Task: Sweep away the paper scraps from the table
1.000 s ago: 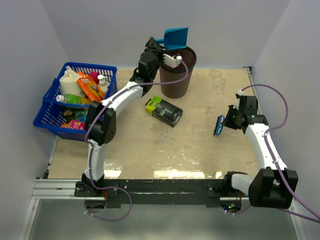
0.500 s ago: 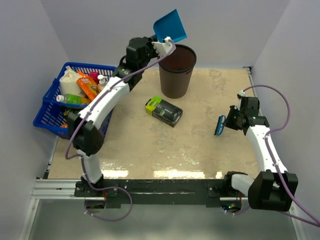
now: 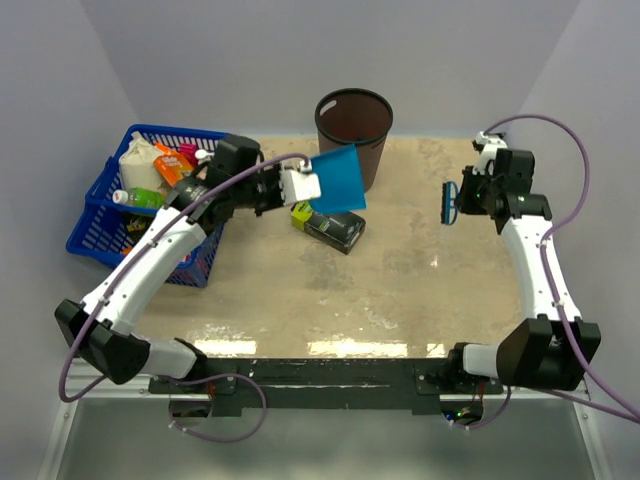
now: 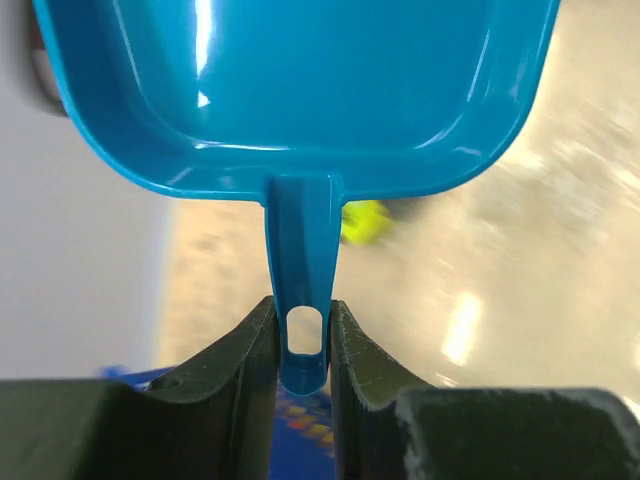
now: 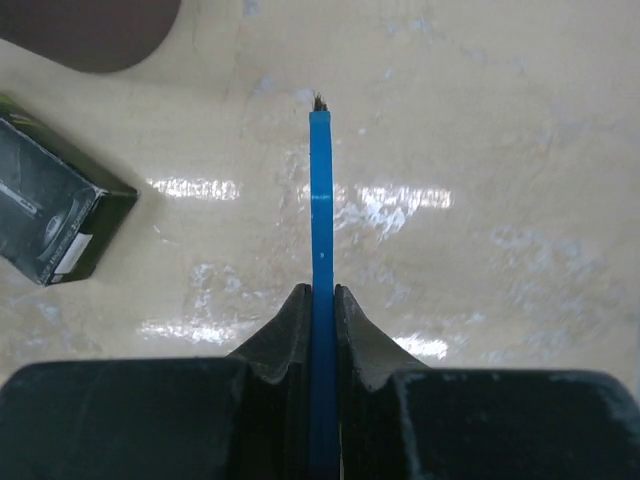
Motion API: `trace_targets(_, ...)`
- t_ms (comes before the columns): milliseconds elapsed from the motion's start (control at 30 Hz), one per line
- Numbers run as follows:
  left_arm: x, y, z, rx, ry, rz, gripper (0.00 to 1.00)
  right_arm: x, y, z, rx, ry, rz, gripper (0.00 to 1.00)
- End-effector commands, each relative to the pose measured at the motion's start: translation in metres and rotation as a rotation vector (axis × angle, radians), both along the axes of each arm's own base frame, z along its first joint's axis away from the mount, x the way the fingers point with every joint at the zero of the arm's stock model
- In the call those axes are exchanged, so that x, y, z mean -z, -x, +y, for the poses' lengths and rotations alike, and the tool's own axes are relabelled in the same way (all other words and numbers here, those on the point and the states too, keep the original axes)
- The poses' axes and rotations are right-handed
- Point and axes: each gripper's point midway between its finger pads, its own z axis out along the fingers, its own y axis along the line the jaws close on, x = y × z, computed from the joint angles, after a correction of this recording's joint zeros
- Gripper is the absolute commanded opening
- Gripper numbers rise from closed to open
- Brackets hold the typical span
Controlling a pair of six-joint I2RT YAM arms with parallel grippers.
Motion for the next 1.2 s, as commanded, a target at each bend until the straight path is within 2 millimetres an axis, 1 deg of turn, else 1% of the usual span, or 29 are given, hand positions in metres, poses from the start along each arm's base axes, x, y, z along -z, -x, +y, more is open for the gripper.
trace_targets(0, 0.079, 0.063, 0.0, 0.146, -0.086, 0.298, 0.0, -0.011, -0.029, -0.003, -0.24, 0.166, -0.037, 0.0)
trace_targets(33, 0.09, 0.07, 0.0, 0.161, -0.103, 0.325, 0.0, -0.012, -0.034, -0.009, -0.271, 0.229, -0.03, 0.0)
trace_targets(100, 0.121, 0.084, 0.004, 0.186, -0.153, 0.397, 0.0, -0.004, -0.044, -0.018, -0.291, 0.293, -0.008, 0.0)
trace_targets(133, 0.131, 0.089, 0.004, 0.188, -0.167, 0.423, 0.0, -0.01, -0.052, -0.028, -0.289, 0.373, -0.035, 0.0)
trace_targets(200, 0.155, 0.102, 0.006, 0.19, -0.185, 0.509, 0.0, -0.019, -0.06, -0.035, -0.296, 0.462, -0.093, 0.0)
trace_targets(233, 0.169, 0.109, 0.009, 0.191, -0.197, 0.549, 0.0, -0.023, -0.068, -0.041, -0.311, 0.549, -0.139, 0.0)
trace_targets(267, 0.176, 0.113, 0.009, 0.193, -0.203, 0.57, 0.0, -0.027, -0.071, -0.036, -0.338, 0.593, -0.17, 0.0)
trace_targets(300, 0.183, 0.114, 0.009, 0.183, -0.202, 0.591, 0.0, -0.018, -0.07, -0.035, -0.37, 0.631, -0.169, 0.0)
trace_targets(333, 0.194, 0.12, 0.011, 0.181, -0.211, 0.622, 0.0, -0.028, -0.076, -0.034, -0.409, 0.716, -0.22, 0.0)
trace_targets(367, 0.2, 0.122, 0.011, 0.178, -0.212, 0.638, 0.0, -0.027, -0.077, -0.027, -0.443, 0.753, -0.241, 0.0)
trace_targets(400, 0.206, 0.122, 0.008, 0.176, -0.211, 0.645, 0.0, -0.014, -0.075, -0.028, -0.463, 0.792, -0.223, 0.0)
trace_targets(433, 0.215, 0.125, 0.009, 0.172, -0.214, 0.668, 0.0, -0.022, -0.078, -0.029, -0.486, 0.87, -0.262, 0.0)
trace_targets(467, 0.219, 0.126, 0.008, 0.169, -0.212, 0.682, 0.0, -0.021, -0.079, -0.015, -0.519, 0.909, -0.281, 0.0)
trace_targets(500, 0.226, 0.125, 0.008, 0.168, -0.218, 0.694, 0.0, -0.006, -0.074, -0.011, -0.543, 0.935, -0.269, 0.0)
trace_targets(533, 0.231, 0.127, 0.007, 0.17, -0.221, 0.707, 0.0, -0.016, -0.078, -0.007, -0.542, 1.0, -0.326, 0.0)
trace_targets(567, 0.234, 0.126, 0.006, 0.164, -0.221, 0.716, 0.0, -0.016, -0.076, 0.008, -0.567, 1.034, -0.354, 0.0)
trace_targets(633, 0.243, 0.122, 0.005, 0.151, -0.224, 0.726, 0.0, 0.003, -0.067, 0.015, -0.594, 1.127, -0.344, 0.0)
trace_targets(667, 0.246, 0.121, 0.004, 0.138, -0.223, 0.733, 0.0, 0.008, -0.061, 0.03, -0.637, 1.151, -0.36, 0.0)
trace_targets(700, 0.25, 0.118, 0.002, 0.131, -0.223, 0.739, 0.0, 0.027, -0.051, 0.032, -0.669, 1.171, -0.326, 0.0)
trace_targets(767, 0.255, 0.116, 0.002, 0.11, -0.222, 0.75, 0.0, 0.036, -0.042, 0.043, -0.722, 1.193, -0.335, 0.02)
trace_targets(800, 0.257, 0.114, 0.001, 0.101, -0.219, 0.751, 0.0, 0.05, -0.034, 0.043, -0.753, 1.191, -0.307, 0.07)
trace_targets(833, 0.259, 0.114, 0.002, 0.09, -0.223, 0.755, 0.0, 0.056, -0.03, 0.044, -0.768, 1.188, -0.291, 0.13)
trace_targets(867, 0.261, 0.115, 0.003, 0.086, -0.225, 0.76, 0.0, 0.059, -0.026, 0.044, -0.775, 1.183, -0.282, 0.15)
trace_targets(900, 0.262, 0.115, 0.003, 0.087, -0.226, 0.759, 0.0, 0.072, -0.017, 0.042, -0.809, 1.171, -0.237, 0.18)
trace_targets(967, 0.265, 0.118, 0.006, 0.082, -0.231, 0.764, 0.01, 0.083, -0.006, 0.042, -0.836, 1.14, -0.199, 0.21)
trace_targets(1033, 0.268, 0.122, 0.01, 0.08, -0.24, 0.767, 0.09, 0.095, 0.011, 0.043, -0.885, 1.088, -0.147, 0.25)
trace_targets(1100, 0.268, 0.124, 0.013, 0.083, -0.249, 0.763, 0.14, 0.103, 0.029, 0.042, -0.917, 1.041, -0.099, 0.29)
trace_targets(1133, 0.268, 0.127, 0.013, 0.094, -0.25, 0.769, 0.18, 0.104, 0.035, 0.047, -0.941, 1.012, -0.091, 0.33)
trace_targets(1167, 0.268, 0.132, 0.017, 0.122, -0.276, 0.779, 0.22, 0.094, 0.035, 0.051, -0.938, 0.987, -0.1, 0.49)
